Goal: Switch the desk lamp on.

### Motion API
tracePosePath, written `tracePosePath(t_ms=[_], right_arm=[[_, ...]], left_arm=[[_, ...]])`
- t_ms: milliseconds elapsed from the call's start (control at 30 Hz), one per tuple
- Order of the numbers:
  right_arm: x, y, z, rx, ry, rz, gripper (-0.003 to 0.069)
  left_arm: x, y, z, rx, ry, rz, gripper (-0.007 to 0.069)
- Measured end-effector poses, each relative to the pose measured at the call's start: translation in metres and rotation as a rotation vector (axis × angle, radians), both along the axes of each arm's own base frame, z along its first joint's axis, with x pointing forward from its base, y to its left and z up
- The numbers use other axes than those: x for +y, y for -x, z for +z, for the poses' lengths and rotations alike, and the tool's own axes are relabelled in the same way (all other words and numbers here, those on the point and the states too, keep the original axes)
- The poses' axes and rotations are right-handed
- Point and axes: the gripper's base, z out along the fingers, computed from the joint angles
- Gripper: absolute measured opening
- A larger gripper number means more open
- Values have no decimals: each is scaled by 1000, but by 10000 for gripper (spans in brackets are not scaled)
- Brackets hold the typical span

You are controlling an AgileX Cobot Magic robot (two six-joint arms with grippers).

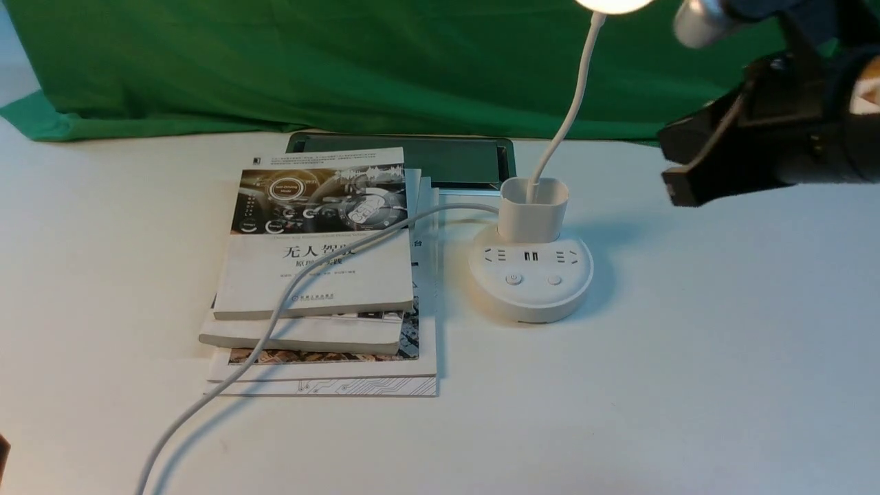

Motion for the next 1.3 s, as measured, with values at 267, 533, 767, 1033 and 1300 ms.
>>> tracePosePath(t_ms=[267, 533, 767, 1033, 1300], right_arm=[[-34, 67, -14, -31, -146, -58, 101], [-54, 103, -37, -148, -213, -63, 123], [-73, 135, -66, -447, -247, -45, 141], [-88, 159, -109, -514, -284, -84, 152], [-115, 177, -150, -513, -295, -393, 174]], left_arm=[[0, 0, 0, 0, 0, 0, 21], [0, 0, 0, 0, 0, 0, 21], [0, 0, 0, 0, 0, 0, 21], [0, 0, 0, 0, 0, 0, 21], [0, 0, 0, 0, 0, 0, 21]])
